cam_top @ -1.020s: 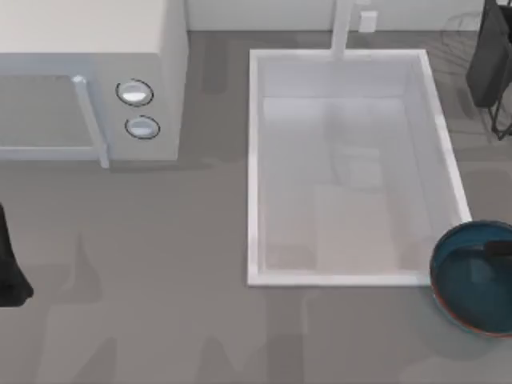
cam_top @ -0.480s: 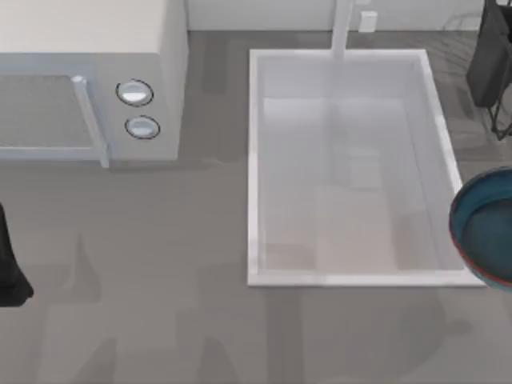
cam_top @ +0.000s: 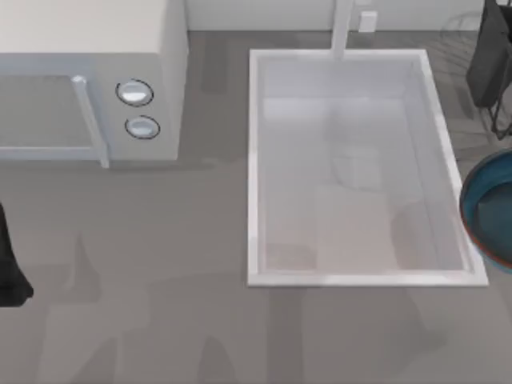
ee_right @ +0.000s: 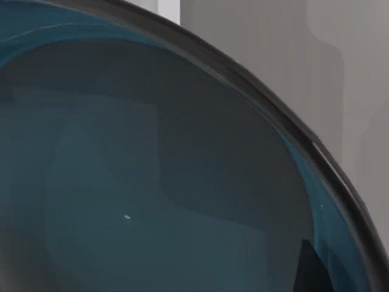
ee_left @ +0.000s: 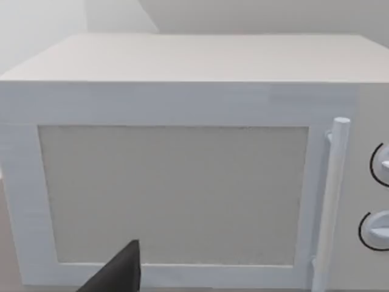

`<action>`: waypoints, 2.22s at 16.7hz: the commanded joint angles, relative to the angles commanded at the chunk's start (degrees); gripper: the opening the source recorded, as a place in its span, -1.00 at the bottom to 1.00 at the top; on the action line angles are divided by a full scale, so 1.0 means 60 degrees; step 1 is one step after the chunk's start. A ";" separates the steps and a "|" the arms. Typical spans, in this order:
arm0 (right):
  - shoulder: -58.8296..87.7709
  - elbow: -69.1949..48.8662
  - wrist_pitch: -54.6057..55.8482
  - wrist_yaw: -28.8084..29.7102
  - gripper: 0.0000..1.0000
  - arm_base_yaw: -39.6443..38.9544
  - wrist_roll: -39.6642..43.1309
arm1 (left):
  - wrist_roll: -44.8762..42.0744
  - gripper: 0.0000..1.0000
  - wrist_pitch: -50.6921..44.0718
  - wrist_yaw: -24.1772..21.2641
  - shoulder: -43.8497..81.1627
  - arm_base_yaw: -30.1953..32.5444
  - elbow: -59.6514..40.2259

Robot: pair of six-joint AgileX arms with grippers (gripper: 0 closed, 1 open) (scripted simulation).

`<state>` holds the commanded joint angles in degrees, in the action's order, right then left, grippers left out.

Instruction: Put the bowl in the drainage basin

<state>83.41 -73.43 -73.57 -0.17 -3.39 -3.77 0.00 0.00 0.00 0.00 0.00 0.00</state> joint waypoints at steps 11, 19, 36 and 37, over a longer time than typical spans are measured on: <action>0.0935 0.0906 0.4938 0.1761 -1.00 -0.1547 0.0072 | 0.0000 1.00 0.0000 0.0000 0.0000 0.0000 0.0000; 0.1818 0.3252 1.3319 0.4226 -1.00 -0.3738 0.0260 | 0.0000 1.00 0.0000 0.0000 0.0000 0.0000 0.0000; 0.1455 0.5440 2.0673 0.6462 -1.00 -0.5601 0.0421 | 0.0000 1.00 0.0000 0.0000 0.0000 0.0000 0.0000; 0.1569 0.5452 2.0793 0.6465 -1.00 -0.5612 0.0421 | 0.0000 1.00 0.0000 0.0000 0.0000 0.0000 0.0000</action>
<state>92.82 -40.72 51.18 38.62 -37.06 -1.24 0.00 0.00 0.00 0.00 0.00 0.00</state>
